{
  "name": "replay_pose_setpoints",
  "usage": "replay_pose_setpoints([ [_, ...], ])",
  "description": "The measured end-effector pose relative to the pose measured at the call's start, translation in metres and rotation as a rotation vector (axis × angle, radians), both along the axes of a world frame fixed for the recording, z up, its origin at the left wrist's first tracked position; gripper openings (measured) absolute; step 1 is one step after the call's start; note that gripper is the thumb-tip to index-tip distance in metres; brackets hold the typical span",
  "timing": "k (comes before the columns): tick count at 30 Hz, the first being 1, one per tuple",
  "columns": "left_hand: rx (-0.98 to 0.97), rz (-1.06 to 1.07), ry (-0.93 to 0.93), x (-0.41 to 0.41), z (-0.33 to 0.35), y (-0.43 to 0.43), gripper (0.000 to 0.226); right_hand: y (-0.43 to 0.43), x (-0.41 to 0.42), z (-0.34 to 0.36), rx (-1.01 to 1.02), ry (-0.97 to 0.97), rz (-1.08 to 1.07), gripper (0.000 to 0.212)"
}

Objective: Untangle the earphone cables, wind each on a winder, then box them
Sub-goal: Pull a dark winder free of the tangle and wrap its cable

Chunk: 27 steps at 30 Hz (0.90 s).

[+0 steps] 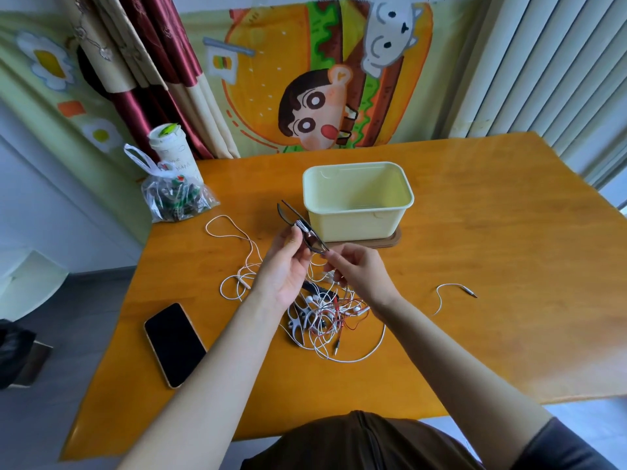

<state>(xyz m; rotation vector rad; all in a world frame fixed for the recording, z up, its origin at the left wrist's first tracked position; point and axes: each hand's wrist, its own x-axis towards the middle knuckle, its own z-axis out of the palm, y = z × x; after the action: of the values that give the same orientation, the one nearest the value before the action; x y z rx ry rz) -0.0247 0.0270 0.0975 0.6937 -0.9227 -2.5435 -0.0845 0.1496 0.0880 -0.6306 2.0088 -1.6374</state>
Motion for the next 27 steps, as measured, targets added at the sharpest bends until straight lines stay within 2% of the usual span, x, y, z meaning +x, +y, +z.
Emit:
replay_pose_setpoints([
  [3,-0.031,0.084,-0.079,-0.003,0.0,0.001,0.007,-0.001,0.002,0.003,0.108,0.152,-0.013,0.021],
  [5,-0.134,0.134,-0.143,-0.005,-0.003,0.0,0.003,-0.001,0.003,0.003,0.158,0.241,-0.009,0.018],
  [10,-0.695,0.12,-0.349,-0.002,-0.017,-0.002,0.008,0.001,0.005,0.012,0.206,0.421,0.049,0.017],
  [14,-1.103,0.066,-0.395,0.002,-0.024,-0.01,0.009,0.007,-0.001,0.023,0.225,0.442,0.103,0.016],
  [16,-1.208,-0.009,-0.383,0.007,-0.027,-0.015,0.008,0.01,-0.008,0.029,0.231,0.441,0.12,0.014],
  [21,-1.129,-0.279,-0.223,0.016,-0.025,-0.015,0.015,0.015,-0.029,0.036,0.252,0.488,0.107,0.016],
  [27,-0.916,-0.407,-0.178,0.024,-0.016,-0.013,0.013,0.014,-0.039,0.036,0.203,0.531,0.075,0.012],
])
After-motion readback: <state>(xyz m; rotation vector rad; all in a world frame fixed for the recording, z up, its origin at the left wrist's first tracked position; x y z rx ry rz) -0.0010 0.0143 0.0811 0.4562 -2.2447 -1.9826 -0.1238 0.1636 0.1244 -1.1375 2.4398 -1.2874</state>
